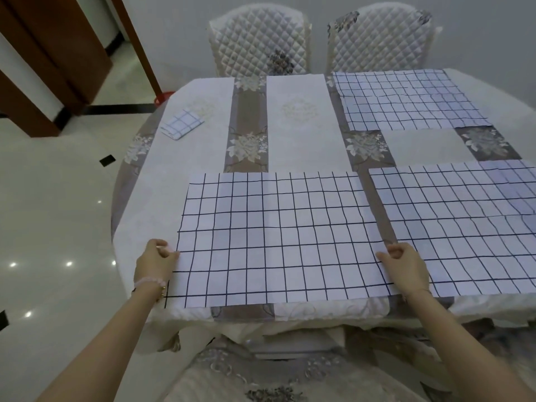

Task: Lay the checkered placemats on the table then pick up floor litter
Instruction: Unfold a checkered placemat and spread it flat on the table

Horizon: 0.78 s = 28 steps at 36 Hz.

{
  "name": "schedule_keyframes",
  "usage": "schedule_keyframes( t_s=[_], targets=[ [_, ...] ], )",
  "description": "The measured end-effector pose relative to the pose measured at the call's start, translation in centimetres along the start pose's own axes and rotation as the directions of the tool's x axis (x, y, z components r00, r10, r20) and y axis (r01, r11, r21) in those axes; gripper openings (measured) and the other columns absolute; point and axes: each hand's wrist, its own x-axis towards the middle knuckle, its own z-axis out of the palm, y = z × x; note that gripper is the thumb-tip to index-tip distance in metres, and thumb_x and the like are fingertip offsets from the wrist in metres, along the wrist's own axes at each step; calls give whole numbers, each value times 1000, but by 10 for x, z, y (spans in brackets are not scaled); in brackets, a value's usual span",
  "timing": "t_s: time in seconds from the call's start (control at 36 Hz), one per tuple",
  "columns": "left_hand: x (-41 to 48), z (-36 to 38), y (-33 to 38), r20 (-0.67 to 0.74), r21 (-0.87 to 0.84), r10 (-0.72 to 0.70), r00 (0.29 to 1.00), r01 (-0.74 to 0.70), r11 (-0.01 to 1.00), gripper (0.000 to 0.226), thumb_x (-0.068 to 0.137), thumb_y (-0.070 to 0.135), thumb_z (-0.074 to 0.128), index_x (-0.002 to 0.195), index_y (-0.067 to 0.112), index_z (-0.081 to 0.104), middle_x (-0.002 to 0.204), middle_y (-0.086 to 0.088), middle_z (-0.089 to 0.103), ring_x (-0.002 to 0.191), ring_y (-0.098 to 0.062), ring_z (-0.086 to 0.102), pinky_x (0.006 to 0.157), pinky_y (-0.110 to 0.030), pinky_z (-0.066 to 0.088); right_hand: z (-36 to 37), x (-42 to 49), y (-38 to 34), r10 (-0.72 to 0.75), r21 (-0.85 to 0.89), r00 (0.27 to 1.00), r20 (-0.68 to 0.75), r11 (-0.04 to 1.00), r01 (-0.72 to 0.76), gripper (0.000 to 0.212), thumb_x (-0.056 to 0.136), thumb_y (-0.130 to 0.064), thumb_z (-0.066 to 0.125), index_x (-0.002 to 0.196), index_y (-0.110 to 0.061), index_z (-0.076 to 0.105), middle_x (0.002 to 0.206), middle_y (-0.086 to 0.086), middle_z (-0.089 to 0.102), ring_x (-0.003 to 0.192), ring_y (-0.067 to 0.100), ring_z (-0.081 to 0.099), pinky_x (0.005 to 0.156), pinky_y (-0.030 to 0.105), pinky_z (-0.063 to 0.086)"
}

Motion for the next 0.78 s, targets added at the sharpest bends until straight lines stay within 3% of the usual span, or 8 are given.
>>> schedule_keyframes(
  t_s=[0.11,0.17,0.33,0.42,0.47,0.58,0.72,0.78],
  targets=[
    [-11,6,12,-63,264,197,978,-174,949,35,84,12,57,119,8,54,114,-13,57,107,-33,49,83,-41,45,1,-15,-8,-221,-296,966,-132,939,174,37,84,-18,65,115,-2,55,113,19,55,100,38,51,82,44,45],
    [-18,15,19,-8,337,348,938,-325,884,33,86,6,54,119,3,57,120,-19,56,111,-37,47,89,-43,43,4,-24,-11,-358,-362,924,-137,886,290,34,84,-10,63,116,-3,57,115,18,57,104,35,50,87,44,44],
    [-23,53,50,324,302,587,742,-669,679,34,89,5,49,123,5,55,123,-12,59,117,-28,51,96,-35,41,25,-41,-8,-449,-353,873,191,799,488,36,91,-8,52,127,-6,55,132,9,54,124,24,48,106,30,34],
    [-12,67,62,417,304,591,690,-719,625,42,96,15,44,137,6,45,144,-10,44,134,-25,39,110,-34,29,28,-46,0,-449,-353,873,193,798,488,41,94,-13,53,134,-9,51,142,7,48,133,20,43,111,30,32],
    [-3,71,67,446,335,592,671,-739,585,42,98,19,41,138,7,43,150,-8,37,138,-23,34,110,-36,27,28,-47,6,-502,-368,837,218,752,547,43,91,-9,57,134,-6,52,142,9,50,133,23,46,110,35,38],
    [16,70,67,535,455,471,702,-709,539,52,100,34,29,149,18,21,159,3,12,147,-17,12,119,-37,16,25,-47,18,-560,-418,799,218,686,595,48,85,-5,66,132,-3,54,138,12,53,128,31,50,101,46,45],
    [25,65,65,548,490,418,725,-683,542,55,100,42,28,150,27,12,160,9,4,148,-12,5,121,-35,10,24,-48,22,-491,-446,828,272,698,560,50,98,-20,45,146,-18,33,153,-2,31,144,17,26,116,36,18],
    [26,65,65,550,487,410,727,-679,550,56,99,43,28,150,28,11,160,10,3,148,-12,4,120,-36,9,24,-49,21,-463,-452,837,290,705,547,50,99,-23,41,148,-21,29,155,-5,27,145,15,21,117,34,15]
  ],
)
